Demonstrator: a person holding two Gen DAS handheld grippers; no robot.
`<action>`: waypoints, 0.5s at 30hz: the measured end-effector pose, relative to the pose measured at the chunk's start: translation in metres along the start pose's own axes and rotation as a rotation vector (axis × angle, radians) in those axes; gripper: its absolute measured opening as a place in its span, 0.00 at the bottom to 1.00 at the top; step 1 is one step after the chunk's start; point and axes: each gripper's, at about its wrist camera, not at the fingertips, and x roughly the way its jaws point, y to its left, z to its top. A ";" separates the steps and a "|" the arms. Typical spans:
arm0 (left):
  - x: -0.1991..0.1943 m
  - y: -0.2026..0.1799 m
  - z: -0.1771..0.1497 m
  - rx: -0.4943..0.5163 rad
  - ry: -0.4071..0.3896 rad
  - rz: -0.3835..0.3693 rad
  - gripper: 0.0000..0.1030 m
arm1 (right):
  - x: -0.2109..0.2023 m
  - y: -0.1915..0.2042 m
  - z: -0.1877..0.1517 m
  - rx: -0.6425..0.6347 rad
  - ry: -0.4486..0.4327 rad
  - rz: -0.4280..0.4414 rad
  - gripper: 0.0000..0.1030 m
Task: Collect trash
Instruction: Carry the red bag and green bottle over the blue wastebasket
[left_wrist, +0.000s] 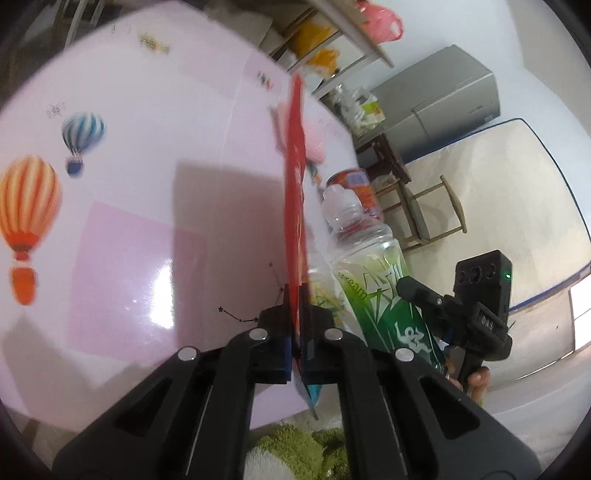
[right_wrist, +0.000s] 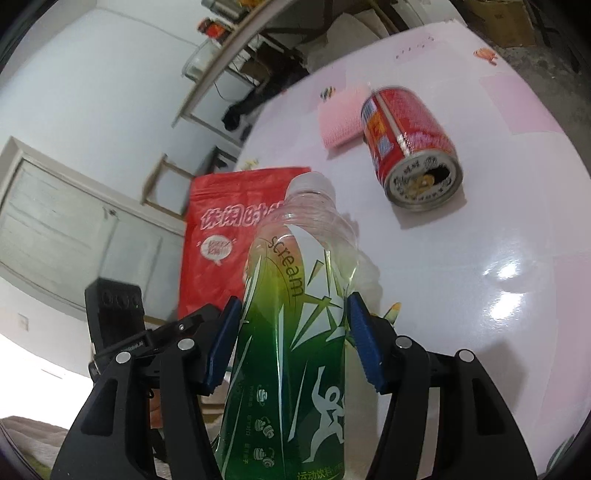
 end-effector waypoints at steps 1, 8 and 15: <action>-0.005 -0.003 0.000 0.006 -0.009 -0.001 0.01 | -0.005 0.001 0.000 0.003 -0.010 0.012 0.55; -0.042 -0.045 0.004 0.122 -0.067 -0.075 0.01 | -0.067 0.009 -0.010 0.001 -0.144 0.109 0.55; -0.019 -0.116 0.017 0.298 0.016 -0.198 0.01 | -0.168 -0.015 -0.044 0.072 -0.396 0.089 0.55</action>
